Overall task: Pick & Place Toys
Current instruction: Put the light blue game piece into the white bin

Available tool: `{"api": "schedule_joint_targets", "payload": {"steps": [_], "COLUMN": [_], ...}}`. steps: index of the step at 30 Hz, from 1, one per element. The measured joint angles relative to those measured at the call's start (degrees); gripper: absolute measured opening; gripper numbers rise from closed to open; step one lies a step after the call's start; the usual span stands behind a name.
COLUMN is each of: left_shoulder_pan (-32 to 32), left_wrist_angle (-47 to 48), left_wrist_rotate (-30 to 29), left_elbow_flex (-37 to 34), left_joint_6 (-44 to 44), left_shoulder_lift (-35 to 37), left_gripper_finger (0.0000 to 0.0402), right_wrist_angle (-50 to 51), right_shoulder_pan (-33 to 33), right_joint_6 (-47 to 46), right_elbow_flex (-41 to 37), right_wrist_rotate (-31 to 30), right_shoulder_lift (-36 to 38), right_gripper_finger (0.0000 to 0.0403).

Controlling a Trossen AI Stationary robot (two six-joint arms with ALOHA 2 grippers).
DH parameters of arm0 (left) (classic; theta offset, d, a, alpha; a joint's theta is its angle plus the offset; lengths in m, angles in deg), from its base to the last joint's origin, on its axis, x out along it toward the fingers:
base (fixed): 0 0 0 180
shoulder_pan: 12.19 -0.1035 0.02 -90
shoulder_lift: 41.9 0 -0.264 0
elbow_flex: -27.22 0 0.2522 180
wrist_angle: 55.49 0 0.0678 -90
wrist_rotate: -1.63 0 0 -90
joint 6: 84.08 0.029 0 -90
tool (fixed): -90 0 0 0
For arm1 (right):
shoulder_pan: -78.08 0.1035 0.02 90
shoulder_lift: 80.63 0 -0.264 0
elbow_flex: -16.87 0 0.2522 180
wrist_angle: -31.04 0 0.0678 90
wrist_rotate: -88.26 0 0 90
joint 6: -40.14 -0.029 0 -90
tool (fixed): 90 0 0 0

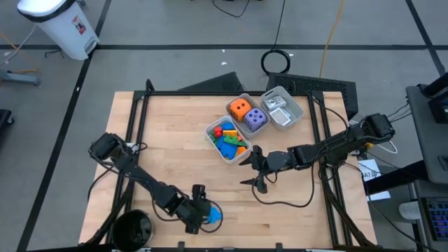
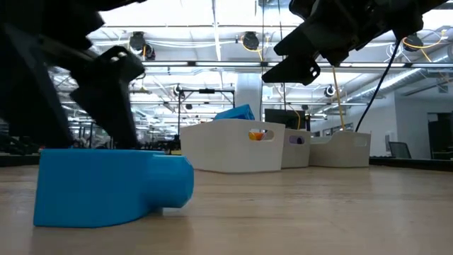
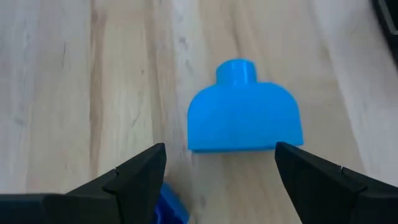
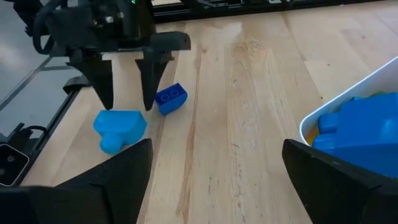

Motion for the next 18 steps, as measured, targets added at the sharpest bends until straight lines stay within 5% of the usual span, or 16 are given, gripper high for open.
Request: {"api": "schedule_joint_targets", "payload": {"steps": [8, 18], "left_shoulder_pan": [2.62, 3.15], "left_wrist_angle": [0.82, -4.94], "left_wrist_rotate": [-2.78, -13.35], "left_elbow_flex": [-0.02, 0.00], "left_joint_6": [-3.37, 8.65], "left_shoulder_lift": [-1.24, -4.37], "left_gripper_finger": [0.0308, 0.0308], "right_wrist_angle": [-0.07, -0.19], "right_shoulder_pan": [0.00, 0.00], "right_joint_6": [-0.02, -0.29], "right_elbow_flex": [0.00, 0.02], "right_wrist_rotate": [0.00, 0.00], "right_shoulder_lift": [0.00, 0.00], "right_gripper_finger": [0.0329, 0.0329]}}
